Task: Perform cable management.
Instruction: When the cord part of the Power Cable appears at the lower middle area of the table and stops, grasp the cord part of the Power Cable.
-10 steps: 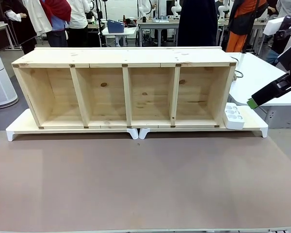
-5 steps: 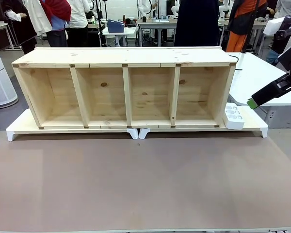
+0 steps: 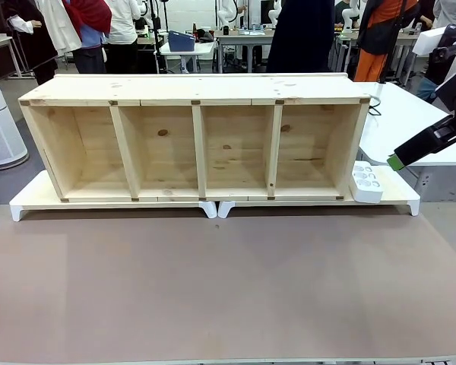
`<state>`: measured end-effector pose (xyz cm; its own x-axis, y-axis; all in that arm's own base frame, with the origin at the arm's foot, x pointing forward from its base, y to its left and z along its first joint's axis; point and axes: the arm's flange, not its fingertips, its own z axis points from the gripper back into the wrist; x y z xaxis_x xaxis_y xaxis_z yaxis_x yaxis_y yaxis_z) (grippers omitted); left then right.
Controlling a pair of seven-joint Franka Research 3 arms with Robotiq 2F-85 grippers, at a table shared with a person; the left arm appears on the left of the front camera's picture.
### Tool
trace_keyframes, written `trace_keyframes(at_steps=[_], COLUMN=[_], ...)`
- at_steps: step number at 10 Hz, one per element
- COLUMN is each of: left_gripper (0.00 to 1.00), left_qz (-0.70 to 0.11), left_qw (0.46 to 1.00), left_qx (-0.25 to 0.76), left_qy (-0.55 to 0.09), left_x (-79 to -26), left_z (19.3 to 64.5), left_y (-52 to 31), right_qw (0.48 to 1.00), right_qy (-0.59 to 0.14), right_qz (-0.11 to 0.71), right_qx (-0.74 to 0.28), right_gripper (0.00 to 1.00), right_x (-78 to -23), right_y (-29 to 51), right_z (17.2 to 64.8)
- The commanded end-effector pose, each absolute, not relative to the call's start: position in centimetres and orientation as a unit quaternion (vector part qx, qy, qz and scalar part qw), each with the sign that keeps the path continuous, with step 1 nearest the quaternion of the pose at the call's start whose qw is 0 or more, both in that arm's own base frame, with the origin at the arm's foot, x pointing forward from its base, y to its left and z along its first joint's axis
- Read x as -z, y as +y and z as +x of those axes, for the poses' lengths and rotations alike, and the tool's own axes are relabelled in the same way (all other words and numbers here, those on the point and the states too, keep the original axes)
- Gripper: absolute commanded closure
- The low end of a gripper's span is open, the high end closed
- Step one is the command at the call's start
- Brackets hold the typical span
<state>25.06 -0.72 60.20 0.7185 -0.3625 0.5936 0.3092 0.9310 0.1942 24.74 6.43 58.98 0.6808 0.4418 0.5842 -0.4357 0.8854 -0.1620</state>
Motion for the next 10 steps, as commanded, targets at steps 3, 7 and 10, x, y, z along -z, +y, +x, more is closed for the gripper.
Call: trace_keyframes(at_steps=[3, 7, 10], left_gripper=[0.0, 0.0, 0.0], left_qz=[0.04, 0.04, 0.041], left_qw=[0.926, 0.926, 0.926], left_qx=[0.18, 0.18, 0.181], left_qy=[-0.33, -0.33, -0.328], left_x=[-60.31, -60.31, -60.2], left_z=[24.98, 24.98, 25.06], left_y=[-0.69, -0.69, -0.72], right_qw=[0.916, 0.916, 0.916], right_qy=[-0.32, -0.32, -0.32], right_qz=[-0.005, -0.005, -0.005], right_qx=[-0.242, -0.242, -0.242], right_gripper=[0.0, 0.0, 0.0], right_x=[-58.99, -58.99, -58.99], right_y=[6.46, 6.46, 6.46], right_z=[24.7, 24.7, 24.7])
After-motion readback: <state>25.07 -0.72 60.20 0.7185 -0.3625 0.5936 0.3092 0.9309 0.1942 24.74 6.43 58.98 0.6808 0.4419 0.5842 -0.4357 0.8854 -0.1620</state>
